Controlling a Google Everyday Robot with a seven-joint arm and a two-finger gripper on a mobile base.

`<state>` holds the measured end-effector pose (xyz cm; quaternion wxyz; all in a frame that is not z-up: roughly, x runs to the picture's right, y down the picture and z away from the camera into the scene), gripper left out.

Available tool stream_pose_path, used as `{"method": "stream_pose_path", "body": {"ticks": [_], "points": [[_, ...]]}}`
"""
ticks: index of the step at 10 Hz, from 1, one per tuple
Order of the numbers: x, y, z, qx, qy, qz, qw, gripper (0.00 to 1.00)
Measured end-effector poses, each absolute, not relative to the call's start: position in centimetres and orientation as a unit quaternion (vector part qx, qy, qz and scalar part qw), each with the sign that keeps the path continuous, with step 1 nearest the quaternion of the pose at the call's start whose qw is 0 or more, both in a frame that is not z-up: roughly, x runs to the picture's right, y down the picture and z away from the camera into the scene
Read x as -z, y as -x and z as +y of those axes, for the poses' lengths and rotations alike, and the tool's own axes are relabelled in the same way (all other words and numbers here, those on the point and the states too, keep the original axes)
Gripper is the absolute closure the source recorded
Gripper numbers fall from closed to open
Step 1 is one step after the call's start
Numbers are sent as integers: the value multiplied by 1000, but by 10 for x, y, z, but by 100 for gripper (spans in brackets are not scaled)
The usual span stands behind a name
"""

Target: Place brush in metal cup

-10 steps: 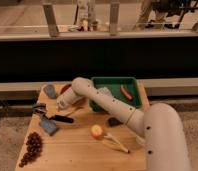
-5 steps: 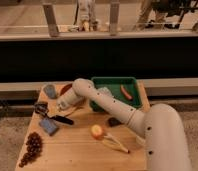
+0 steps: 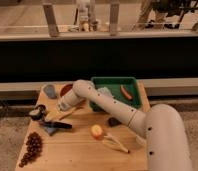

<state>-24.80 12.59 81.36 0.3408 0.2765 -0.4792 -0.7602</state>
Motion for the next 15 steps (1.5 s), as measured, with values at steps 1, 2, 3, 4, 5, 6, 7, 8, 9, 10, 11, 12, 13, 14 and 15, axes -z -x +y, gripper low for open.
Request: {"method": "stream_pose_path", "body": {"ticks": [1,2,3,4,5,6,7,8,9,10,11,12,13,14,15], "points": [[-814,246,126,762,-272,-477,344,20],[-814,242,127,762,-266,-474,351,20],[-813,236,127,762,-261,-471,359,20],[-812,231,128,762,-256,-469,366,20],[-811,226,127,762,-251,-465,374,20],[-811,225,127,763,-249,-463,377,20],[-811,225,127,763,-249,-463,376,20],[-810,226,127,763,-249,-464,376,20],[-811,226,127,763,-249,-464,376,20],[-811,225,127,763,-249,-463,377,20],[-811,225,127,763,-249,-463,377,20],[-811,225,127,763,-249,-463,377,20],[-811,225,127,763,-249,-463,377,20],[-811,226,127,763,-249,-463,377,20],[-811,225,127,763,-249,-463,377,20]]}}
